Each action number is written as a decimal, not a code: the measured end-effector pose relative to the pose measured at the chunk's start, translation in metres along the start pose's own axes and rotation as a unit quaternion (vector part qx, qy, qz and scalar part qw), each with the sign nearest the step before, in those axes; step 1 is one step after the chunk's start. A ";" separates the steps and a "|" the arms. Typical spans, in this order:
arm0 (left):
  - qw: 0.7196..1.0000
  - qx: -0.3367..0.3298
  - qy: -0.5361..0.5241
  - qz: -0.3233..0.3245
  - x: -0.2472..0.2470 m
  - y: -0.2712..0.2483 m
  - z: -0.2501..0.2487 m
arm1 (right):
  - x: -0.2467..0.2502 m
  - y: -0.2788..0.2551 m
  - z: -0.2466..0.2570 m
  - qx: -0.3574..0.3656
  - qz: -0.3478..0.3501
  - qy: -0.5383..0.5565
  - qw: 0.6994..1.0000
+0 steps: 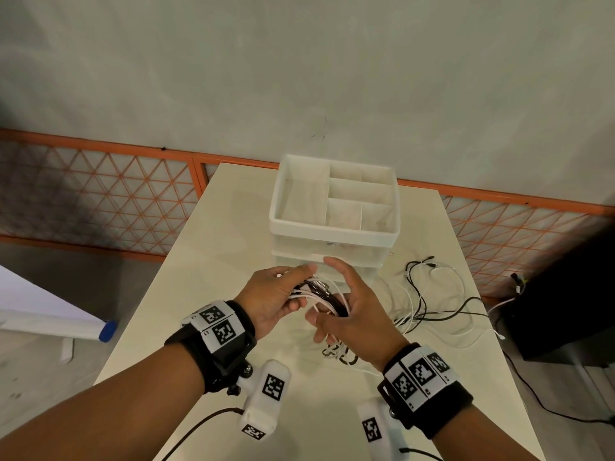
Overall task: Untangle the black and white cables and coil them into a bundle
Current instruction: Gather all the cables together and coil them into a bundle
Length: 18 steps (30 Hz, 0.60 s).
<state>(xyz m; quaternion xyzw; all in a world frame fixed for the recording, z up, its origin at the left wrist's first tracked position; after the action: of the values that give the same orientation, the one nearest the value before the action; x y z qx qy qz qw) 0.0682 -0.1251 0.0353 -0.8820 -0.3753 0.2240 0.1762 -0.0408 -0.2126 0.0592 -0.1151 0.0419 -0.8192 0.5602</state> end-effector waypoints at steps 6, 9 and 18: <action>0.997 -0.040 0.059 0.004 -0.002 -0.002 -0.005 | 0.010 0.002 -0.009 -0.058 0.024 -0.066 0.996; 0.992 -0.082 0.099 0.007 -0.004 -0.004 -0.014 | 0.015 0.000 -0.012 -0.075 0.030 -0.042 0.996; 0.994 -0.058 0.092 0.017 -0.006 -0.002 -0.019 | 0.012 0.001 -0.014 -0.078 0.063 -0.081 0.992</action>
<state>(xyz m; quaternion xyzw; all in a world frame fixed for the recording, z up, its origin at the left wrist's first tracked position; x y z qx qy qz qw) 0.0732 -0.1308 0.0533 -0.9139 -0.3547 0.1225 0.1547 -0.0478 -0.2253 0.0474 -0.2216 0.0668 -0.7648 0.6013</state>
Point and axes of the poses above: each hand's wrist, its own y-axis towards the middle knuckle, its own x-axis out of the back of the hand, z = x × y, the point moved 9 cm from there along y, towards the middle knuckle, and after that the axes turned 3 degrees about z, right-handed, at the moved point
